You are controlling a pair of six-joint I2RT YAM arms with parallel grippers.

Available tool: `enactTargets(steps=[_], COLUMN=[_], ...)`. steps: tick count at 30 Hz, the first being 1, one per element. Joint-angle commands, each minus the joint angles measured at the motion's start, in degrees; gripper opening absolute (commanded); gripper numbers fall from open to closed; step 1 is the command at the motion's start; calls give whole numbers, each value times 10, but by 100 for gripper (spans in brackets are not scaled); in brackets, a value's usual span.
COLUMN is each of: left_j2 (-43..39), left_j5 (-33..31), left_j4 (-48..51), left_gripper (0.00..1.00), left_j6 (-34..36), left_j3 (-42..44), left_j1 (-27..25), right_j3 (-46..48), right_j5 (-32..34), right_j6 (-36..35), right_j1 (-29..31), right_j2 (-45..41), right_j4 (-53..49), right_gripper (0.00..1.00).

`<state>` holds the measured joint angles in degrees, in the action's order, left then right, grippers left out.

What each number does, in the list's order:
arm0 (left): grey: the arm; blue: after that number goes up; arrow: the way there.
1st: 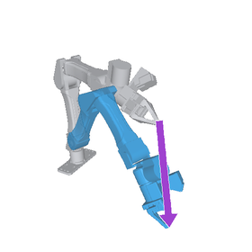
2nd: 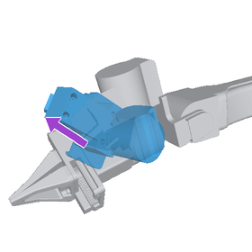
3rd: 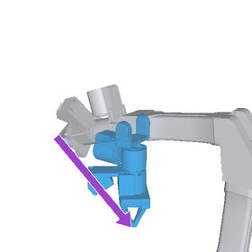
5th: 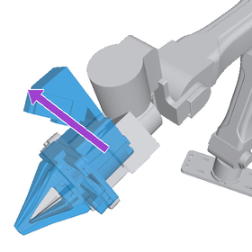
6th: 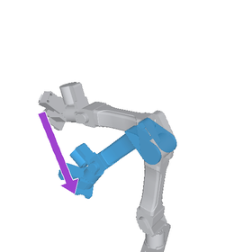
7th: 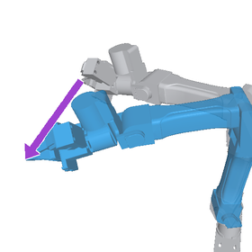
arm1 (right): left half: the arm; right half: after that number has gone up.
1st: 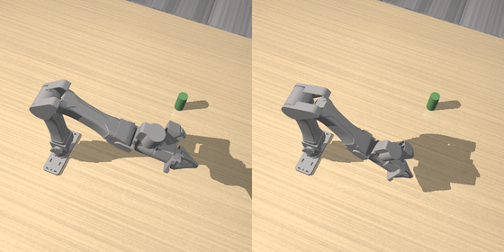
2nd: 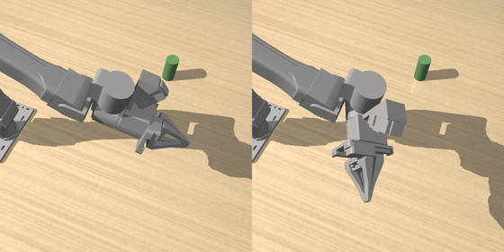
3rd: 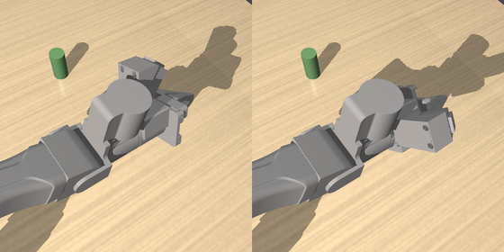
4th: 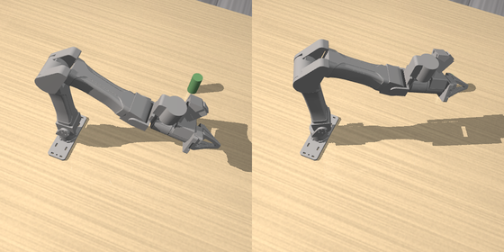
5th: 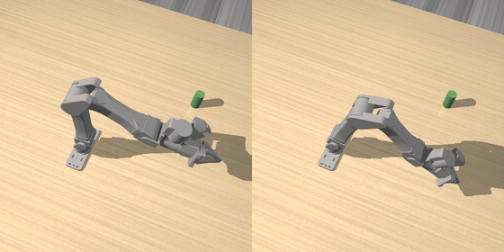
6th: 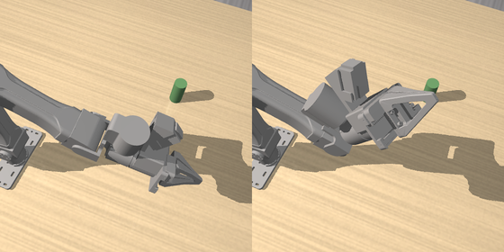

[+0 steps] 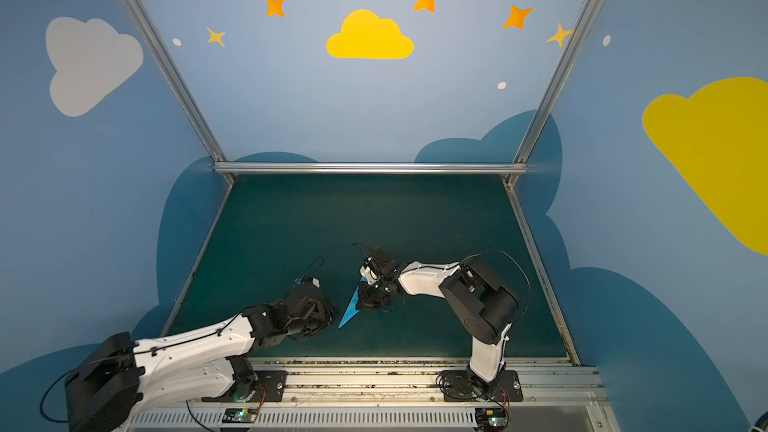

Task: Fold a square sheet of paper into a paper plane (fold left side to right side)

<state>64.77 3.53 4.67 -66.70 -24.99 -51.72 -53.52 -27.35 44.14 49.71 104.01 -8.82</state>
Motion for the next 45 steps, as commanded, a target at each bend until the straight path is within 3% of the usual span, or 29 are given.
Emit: enactTargets(steps=[1,8,17,31,45], left_j2=[53,141,196,191,191], left_j5=[29,59,66,71,76], left_j4=[-26,-67,-97,-131,-137], left_gripper=[7,4,4,4,4], left_j6=[50,73,74,61,61], left_j3=[-31,-58,-41,-1,6], left_j1=[3,5,11,29,36], right_j3=[8,0,-29,-11,-28], right_j5=[27,28,20,32,26], right_j6=[-2,-5,-9,-49,-74], right_j1=[11,12,8,-23,15], right_j2=[12,3,-12,-117,-55], right_j4=[-60,-71,-88,-110,-108], right_gripper=[0,0,0,0,0])
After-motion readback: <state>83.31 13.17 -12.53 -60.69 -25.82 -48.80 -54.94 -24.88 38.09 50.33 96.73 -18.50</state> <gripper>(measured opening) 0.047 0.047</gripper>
